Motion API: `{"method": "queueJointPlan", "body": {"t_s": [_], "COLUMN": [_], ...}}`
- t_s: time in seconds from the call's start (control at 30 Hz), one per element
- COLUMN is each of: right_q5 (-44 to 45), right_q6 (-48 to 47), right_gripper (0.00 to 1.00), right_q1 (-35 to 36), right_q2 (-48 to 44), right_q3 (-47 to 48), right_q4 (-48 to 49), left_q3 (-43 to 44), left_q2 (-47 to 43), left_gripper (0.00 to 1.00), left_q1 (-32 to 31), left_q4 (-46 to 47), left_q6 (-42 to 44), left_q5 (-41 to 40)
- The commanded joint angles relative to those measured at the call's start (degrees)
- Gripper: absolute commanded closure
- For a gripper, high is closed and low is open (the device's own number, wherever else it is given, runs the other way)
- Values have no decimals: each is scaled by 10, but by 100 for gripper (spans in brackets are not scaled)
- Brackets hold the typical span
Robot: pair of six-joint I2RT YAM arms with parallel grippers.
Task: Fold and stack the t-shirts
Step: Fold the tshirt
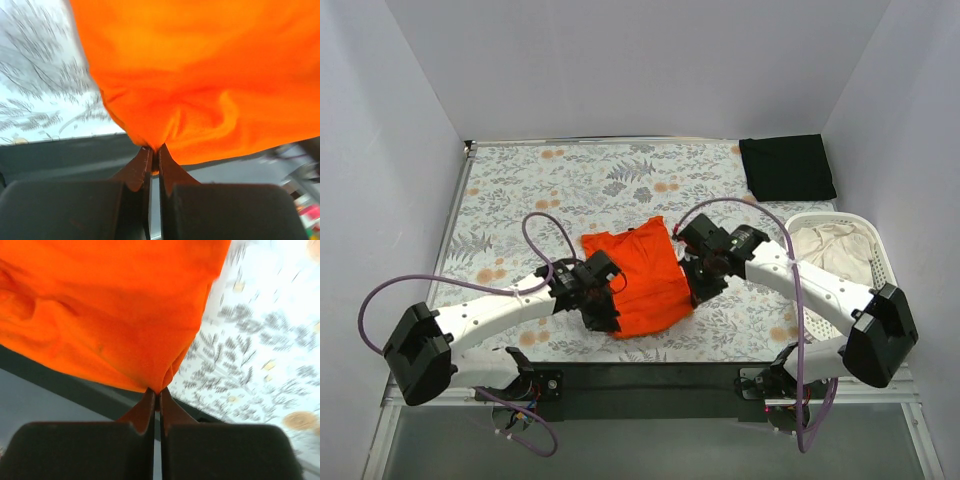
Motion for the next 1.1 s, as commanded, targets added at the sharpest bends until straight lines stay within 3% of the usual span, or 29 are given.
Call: {"method": "queueJointPlan", "body": {"t_s": [0.0, 0.5, 1.07], "right_q5": [60, 80, 58], "right_q6": [-43, -133, -164], "right_gripper": [99, 99, 99], "right_q1": [-6, -53, -105], "right_q2": [35, 198, 312], "right_q3": [95, 378, 450], "right_q4": [-22, -18, 18], "left_q3": [56, 121, 158], "left_q2": [-30, 26, 131], "left_gripper": [100, 100, 100], "left_q1": [54, 214, 292], "left_q4": [-32, 55, 143], "left_q6": [29, 138, 186], "left_q5": [-53, -109, -124]}}
